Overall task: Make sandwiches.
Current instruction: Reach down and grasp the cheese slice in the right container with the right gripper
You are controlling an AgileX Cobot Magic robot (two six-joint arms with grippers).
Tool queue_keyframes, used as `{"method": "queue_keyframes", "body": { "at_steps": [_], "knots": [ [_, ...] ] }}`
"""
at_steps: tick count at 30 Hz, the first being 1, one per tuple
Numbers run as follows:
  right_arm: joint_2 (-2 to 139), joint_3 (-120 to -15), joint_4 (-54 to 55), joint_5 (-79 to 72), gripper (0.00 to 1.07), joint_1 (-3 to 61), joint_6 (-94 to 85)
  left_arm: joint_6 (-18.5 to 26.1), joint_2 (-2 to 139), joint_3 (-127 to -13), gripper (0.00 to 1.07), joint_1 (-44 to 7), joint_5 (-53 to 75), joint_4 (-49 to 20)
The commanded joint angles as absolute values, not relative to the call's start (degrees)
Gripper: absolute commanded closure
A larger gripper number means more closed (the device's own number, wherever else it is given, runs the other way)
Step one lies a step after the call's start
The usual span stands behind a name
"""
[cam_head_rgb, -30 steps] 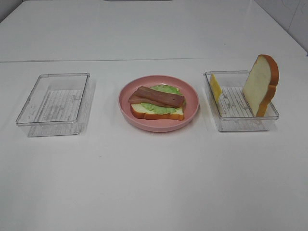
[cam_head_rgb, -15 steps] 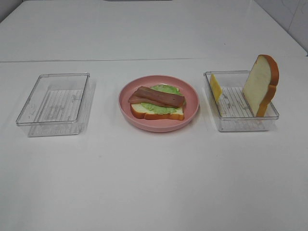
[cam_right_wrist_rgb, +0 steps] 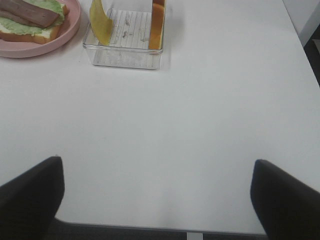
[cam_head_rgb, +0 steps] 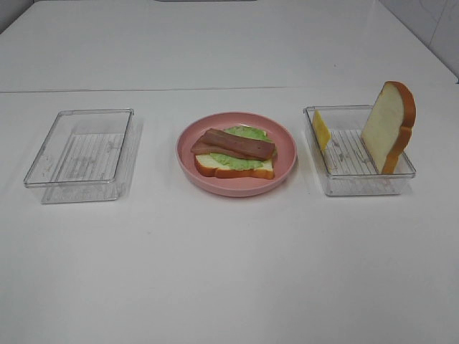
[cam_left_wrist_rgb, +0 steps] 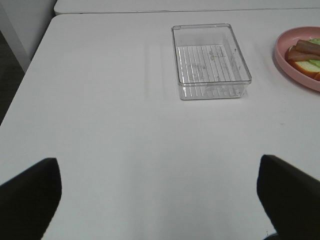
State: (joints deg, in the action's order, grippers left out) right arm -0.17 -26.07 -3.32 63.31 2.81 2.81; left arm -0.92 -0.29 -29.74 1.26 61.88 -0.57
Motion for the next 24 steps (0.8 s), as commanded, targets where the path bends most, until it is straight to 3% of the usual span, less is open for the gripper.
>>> {"method": "queue_keyframes", "body": {
  "at_steps": [1, 24],
  "knots": [
    [-2.0, -26.3, -3.0, 63.5, 0.09, 2.6, 3.2, -1.1, -1.4, -29.6, 0.06, 1.4, 61.5, -1.0],
    [1.8, -28.5, -5.3, 60.8, 0.09, 2.6, 3.2, -1.1, -1.0, -29.6, 0.06, 1.4, 61.5, -1.0]
  ]
}}
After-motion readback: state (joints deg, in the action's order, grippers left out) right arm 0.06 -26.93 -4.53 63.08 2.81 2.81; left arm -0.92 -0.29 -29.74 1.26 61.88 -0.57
